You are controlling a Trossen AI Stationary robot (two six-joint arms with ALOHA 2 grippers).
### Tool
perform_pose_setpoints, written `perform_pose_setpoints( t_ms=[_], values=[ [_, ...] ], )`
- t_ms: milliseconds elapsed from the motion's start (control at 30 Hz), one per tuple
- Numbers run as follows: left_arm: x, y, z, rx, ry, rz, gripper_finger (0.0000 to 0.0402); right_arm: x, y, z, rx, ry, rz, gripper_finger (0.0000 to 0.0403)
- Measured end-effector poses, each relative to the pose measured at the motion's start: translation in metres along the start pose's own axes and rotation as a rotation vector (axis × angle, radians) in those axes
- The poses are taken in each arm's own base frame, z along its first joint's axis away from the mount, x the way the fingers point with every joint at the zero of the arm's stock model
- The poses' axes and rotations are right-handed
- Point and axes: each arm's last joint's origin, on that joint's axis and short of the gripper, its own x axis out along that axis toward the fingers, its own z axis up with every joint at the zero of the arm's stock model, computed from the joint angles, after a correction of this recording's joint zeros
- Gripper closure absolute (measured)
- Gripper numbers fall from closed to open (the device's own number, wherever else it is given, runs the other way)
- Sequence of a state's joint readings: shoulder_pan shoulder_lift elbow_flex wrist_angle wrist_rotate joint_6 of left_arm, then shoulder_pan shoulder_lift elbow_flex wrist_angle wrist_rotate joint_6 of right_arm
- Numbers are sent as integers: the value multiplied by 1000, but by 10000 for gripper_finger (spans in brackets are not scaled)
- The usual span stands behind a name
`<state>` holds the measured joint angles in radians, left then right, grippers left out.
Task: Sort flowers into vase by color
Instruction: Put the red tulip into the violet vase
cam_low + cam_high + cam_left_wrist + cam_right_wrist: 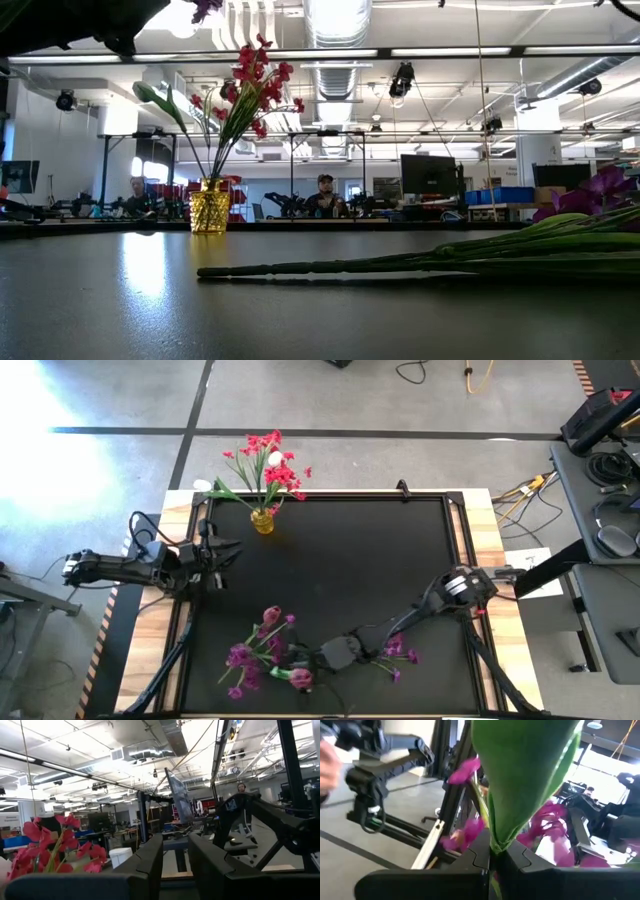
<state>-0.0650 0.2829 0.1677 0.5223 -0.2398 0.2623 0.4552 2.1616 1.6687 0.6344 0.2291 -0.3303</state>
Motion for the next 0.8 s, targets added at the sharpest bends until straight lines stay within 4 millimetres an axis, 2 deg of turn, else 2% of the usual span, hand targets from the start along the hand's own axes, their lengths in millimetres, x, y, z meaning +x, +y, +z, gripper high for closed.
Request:
perform_pose_setpoints(
  t_ms=[200,333,800],
  values=[
    [-5,1,1,-8,9,-4,324,26,-1,-10,-74,87,-29,394],
    [-7,2,1,-16,7,-5,324,35,-4,-5,-115,138,-55,394],
    [-10,3,2,-44,3,-4,324,38,-21,-13,-94,255,-56,394]
  ],
)
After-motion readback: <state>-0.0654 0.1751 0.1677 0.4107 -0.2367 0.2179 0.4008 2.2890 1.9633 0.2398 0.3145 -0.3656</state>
